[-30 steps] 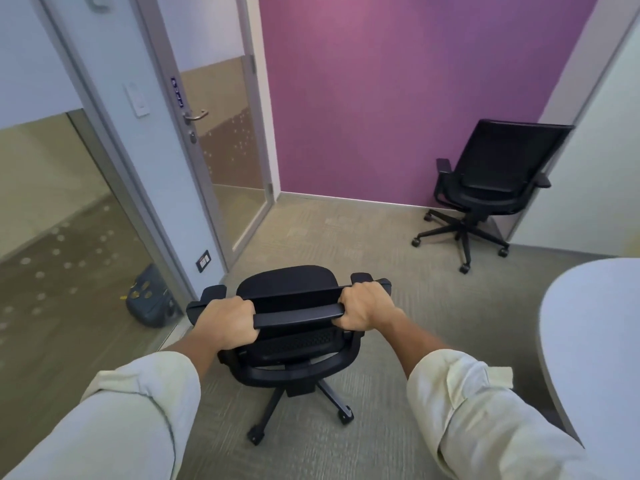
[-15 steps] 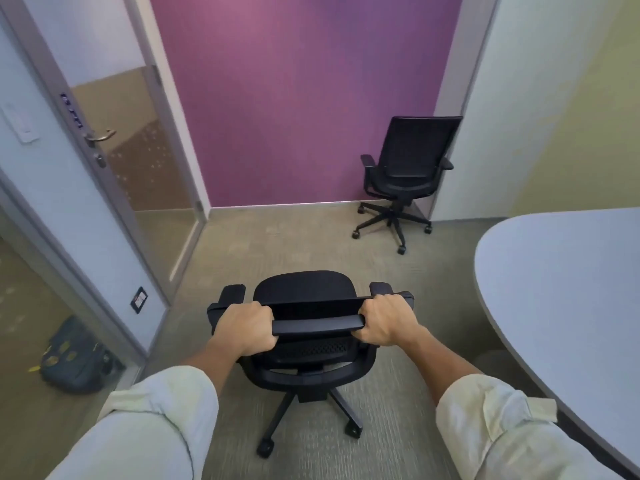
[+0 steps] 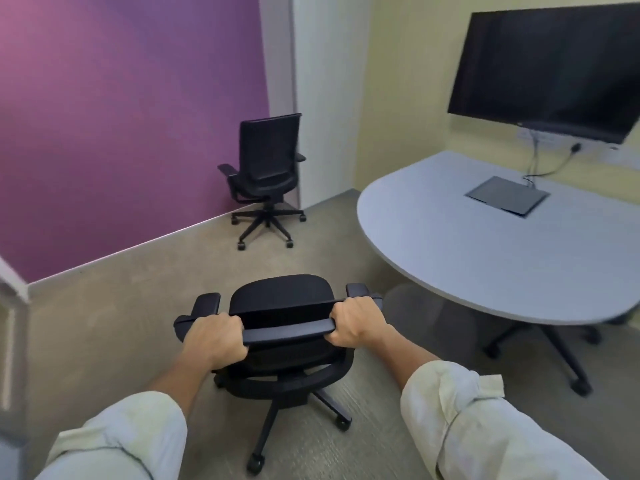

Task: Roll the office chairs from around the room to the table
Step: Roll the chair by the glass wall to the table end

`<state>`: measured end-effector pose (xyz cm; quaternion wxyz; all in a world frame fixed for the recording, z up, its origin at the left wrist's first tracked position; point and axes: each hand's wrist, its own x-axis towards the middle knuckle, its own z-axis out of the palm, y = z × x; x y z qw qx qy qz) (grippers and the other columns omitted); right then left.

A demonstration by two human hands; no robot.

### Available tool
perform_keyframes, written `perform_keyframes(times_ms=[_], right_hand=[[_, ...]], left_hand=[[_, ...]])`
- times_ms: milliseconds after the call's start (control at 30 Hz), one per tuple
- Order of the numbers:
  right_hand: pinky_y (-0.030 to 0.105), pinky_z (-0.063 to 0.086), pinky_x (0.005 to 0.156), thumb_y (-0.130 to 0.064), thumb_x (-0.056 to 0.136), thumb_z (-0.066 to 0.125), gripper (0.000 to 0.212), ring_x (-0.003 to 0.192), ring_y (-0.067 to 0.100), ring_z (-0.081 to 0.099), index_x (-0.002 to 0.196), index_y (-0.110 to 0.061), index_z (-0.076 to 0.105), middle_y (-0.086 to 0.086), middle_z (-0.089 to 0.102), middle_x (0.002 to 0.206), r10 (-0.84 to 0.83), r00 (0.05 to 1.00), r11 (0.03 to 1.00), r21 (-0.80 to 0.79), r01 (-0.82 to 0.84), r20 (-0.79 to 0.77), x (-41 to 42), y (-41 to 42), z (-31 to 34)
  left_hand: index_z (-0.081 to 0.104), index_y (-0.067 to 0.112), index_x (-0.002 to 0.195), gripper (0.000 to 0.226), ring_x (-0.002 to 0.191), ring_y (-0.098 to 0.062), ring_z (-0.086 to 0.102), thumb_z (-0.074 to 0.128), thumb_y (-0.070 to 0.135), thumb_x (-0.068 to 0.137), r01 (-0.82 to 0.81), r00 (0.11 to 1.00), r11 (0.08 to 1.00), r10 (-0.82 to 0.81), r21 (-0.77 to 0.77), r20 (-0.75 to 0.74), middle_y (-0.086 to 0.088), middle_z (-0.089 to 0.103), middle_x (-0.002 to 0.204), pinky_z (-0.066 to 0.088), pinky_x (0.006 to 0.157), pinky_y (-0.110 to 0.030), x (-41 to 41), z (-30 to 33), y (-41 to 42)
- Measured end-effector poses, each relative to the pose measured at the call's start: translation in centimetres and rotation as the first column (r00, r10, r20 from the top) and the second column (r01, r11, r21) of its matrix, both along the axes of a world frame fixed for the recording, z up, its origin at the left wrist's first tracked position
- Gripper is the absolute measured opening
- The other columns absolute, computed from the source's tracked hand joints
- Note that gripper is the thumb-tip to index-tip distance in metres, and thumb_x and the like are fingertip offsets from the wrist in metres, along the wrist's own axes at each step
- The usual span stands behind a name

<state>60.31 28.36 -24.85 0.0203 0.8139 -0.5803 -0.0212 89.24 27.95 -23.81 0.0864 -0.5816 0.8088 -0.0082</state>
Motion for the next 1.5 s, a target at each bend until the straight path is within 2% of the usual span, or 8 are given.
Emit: perform_keyframes(times_ms=[200, 500, 600, 667, 767, 967, 1267, 1500], right_hand=[[0.030, 0.039, 0.050, -0.047, 0.076, 0.054, 0.036, 0.048, 0.021, 0.049, 0.054, -0.021, 0.044, -0.006, 0.042, 0.049, -0.164, 0.986, 0.986, -0.002, 0.164, 0.005, 0.3, 4.5, -0.1], [0.030, 0.042, 0.050, -0.046, 0.075, 0.056, 0.029, 0.052, 0.022, 0.056, 0.063, -0.020, 0.061, -0.003, 0.059, 0.058, -0.392, 0.919, 0.920, 0.000, 0.392, 0.048, 0.3, 12.3, 0.4], [0.029, 0.035, 0.048, -0.045, 0.075, 0.055, 0.029, 0.052, 0.023, 0.054, 0.066, -0.019, 0.064, -0.002, 0.061, 0.060, -0.440, 0.898, 0.898, 0.004, 0.440, 0.025, 0.1, 14.2, 0.3], [0.030, 0.038, 0.050, -0.046, 0.076, 0.054, 0.030, 0.053, 0.023, 0.054, 0.066, -0.020, 0.063, -0.002, 0.061, 0.062, -0.477, 0.879, 0.879, -0.003, 0.477, 0.012, -0.4, 14.6, 0.4], [0.031, 0.043, 0.052, -0.048, 0.077, 0.053, 0.029, 0.055, 0.023, 0.057, 0.067, -0.022, 0.062, -0.003, 0.061, 0.064, -0.534, 0.846, 0.846, -0.009, 0.534, 0.005, -1.3, 14.2, 0.4], [0.033, 0.055, 0.059, -0.048, 0.076, 0.052, 0.029, 0.058, 0.020, 0.061, 0.072, -0.022, 0.066, -0.006, 0.064, 0.064, -0.657, 0.753, 0.753, 0.007, 0.658, -0.012, -3.0, 12.0, -0.2], [0.032, 0.044, 0.056, -0.043, 0.074, 0.051, 0.025, 0.060, 0.022, 0.059, 0.074, -0.023, 0.067, -0.004, 0.066, 0.069, -0.786, 0.614, 0.616, -0.011, 0.787, -0.073, -5.8, 6.0, 0.5], [0.031, 0.049, 0.053, -0.040, 0.070, 0.053, 0.023, 0.056, 0.019, 0.059, 0.073, -0.023, 0.069, -0.005, 0.064, 0.064, -0.838, 0.538, 0.537, 0.033, 0.843, -0.088, -5.6, 3.1, 0.8]], left_hand=[[0.058, 0.024, 0.070, 0.017, 0.049, -0.010, 0.048, 0.053, 0.038, 0.079, 0.147, 0.989, 0.989, -0.147, -0.004, 0.005, 0.009, 0.054, 0.061, 0.035, 0.046, -0.027, -0.1, -0.3, -0.3], [0.058, 0.024, 0.068, 0.015, 0.057, -0.017, 0.058, 0.052, 0.036, 0.075, 0.350, 0.936, 0.937, -0.350, -0.011, 0.030, 0.007, 0.056, 0.062, 0.046, 0.051, -0.031, -2.1, -0.4, 0.3], [0.056, 0.023, 0.064, 0.016, 0.058, -0.019, 0.059, 0.051, 0.036, 0.073, 0.420, 0.907, 0.908, -0.420, 0.012, 0.032, 0.006, 0.055, 0.061, 0.045, 0.051, -0.031, -3.3, -0.3, 0.2], [0.059, 0.022, 0.067, 0.018, 0.059, -0.020, 0.058, 0.051, 0.037, 0.073, 0.457, 0.889, 0.890, -0.457, 0.010, 0.033, 0.007, 0.054, 0.060, 0.042, 0.051, -0.030, -4.3, 0.1, -0.2], [0.056, 0.023, 0.069, 0.014, 0.061, -0.020, 0.053, 0.053, 0.036, 0.073, 0.509, 0.861, 0.861, -0.509, 0.011, 0.021, 0.007, 0.051, 0.063, 0.041, 0.056, -0.030, -6.0, 0.6, -1.4], [0.068, 0.023, 0.085, 0.021, 0.077, -0.027, 0.066, 0.054, 0.035, 0.075, 0.599, 0.800, 0.800, -0.600, 0.008, 0.007, -0.001, 0.069, 0.083, 0.047, 0.063, -0.033, -9.6, 0.5, -5.6], [0.069, 0.020, 0.084, 0.023, 0.062, -0.024, 0.056, 0.054, 0.035, 0.075, 0.727, 0.686, 0.686, -0.726, 0.019, -0.041, 0.002, 0.060, 0.071, 0.044, 0.058, -0.034, -15.7, 1.0, -14.6], [0.068, 0.019, 0.078, 0.022, 0.053, -0.022, 0.052, 0.053, 0.034, 0.073, 0.792, 0.611, 0.611, -0.790, 0.019, -0.063, 0.003, 0.059, 0.063, 0.038, 0.051, -0.032, -16.9, 0.4, -19.1]])
